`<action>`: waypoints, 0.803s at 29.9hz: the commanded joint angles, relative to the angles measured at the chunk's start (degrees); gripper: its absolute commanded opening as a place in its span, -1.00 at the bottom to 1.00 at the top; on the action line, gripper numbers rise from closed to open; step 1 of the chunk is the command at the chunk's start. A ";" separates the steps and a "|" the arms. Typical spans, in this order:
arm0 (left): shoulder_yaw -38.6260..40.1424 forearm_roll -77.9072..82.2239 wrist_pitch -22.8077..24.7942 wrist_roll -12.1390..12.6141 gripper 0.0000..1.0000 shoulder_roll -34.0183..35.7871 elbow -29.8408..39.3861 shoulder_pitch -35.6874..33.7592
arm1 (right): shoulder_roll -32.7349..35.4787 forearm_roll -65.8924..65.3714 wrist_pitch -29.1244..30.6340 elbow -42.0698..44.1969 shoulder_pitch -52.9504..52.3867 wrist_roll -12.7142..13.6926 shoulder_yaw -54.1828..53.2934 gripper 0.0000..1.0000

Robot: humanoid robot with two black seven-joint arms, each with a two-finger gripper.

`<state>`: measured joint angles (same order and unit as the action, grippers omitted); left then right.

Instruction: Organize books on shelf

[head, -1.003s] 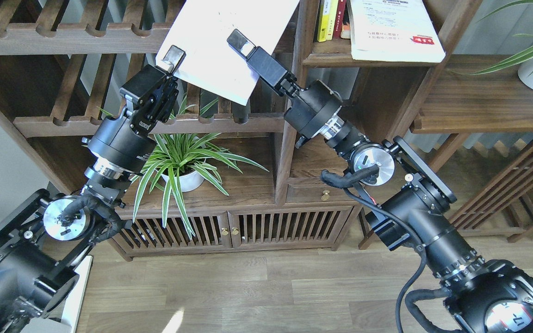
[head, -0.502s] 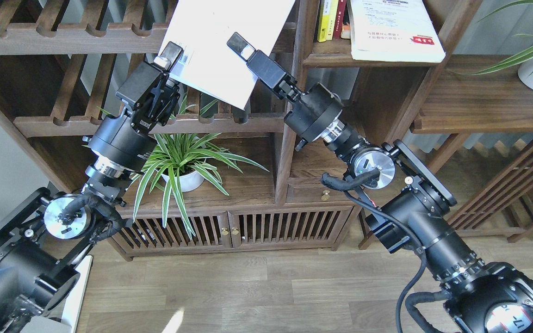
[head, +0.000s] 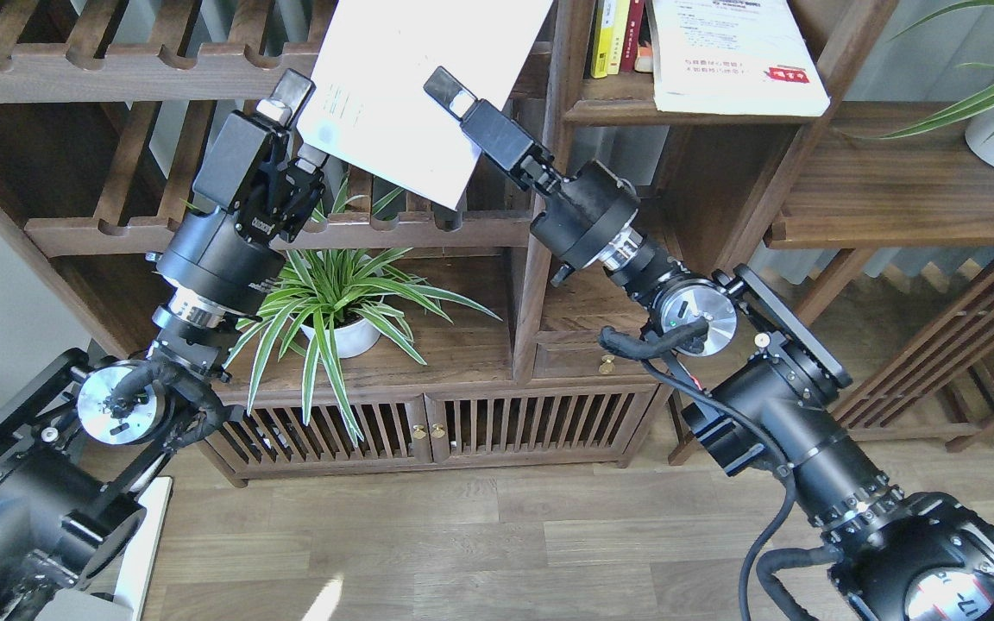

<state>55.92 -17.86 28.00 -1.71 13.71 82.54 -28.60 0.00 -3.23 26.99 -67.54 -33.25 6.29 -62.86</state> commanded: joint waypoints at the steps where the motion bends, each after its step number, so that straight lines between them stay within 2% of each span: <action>1: 0.33 0.02 0.00 0.21 0.97 0.44 -0.10 0.03 | 0.00 -0.02 1.01 -0.84 2.48 0.38 0.02 -0.92; 8: 1.04 0.02 0.00 0.39 0.97 0.97 -0.71 0.03 | 0.00 -0.11 1.01 -2.94 4.59 0.56 -0.42 -0.93; 15: 1.65 0.02 0.00 0.22 0.97 1.93 -0.71 0.12 | 0.00 -0.11 1.01 -4.26 11.44 0.56 -1.03 -0.93; 24: 2.36 0.02 0.00 -0.05 0.97 2.46 -2.82 1.17 | 1.32 -0.02 1.01 -4.53 12.77 0.65 -9.37 -0.92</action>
<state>58.25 -17.84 28.00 -1.67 16.22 80.70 -27.63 1.04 -3.33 28.01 -72.06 -20.42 6.86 -69.03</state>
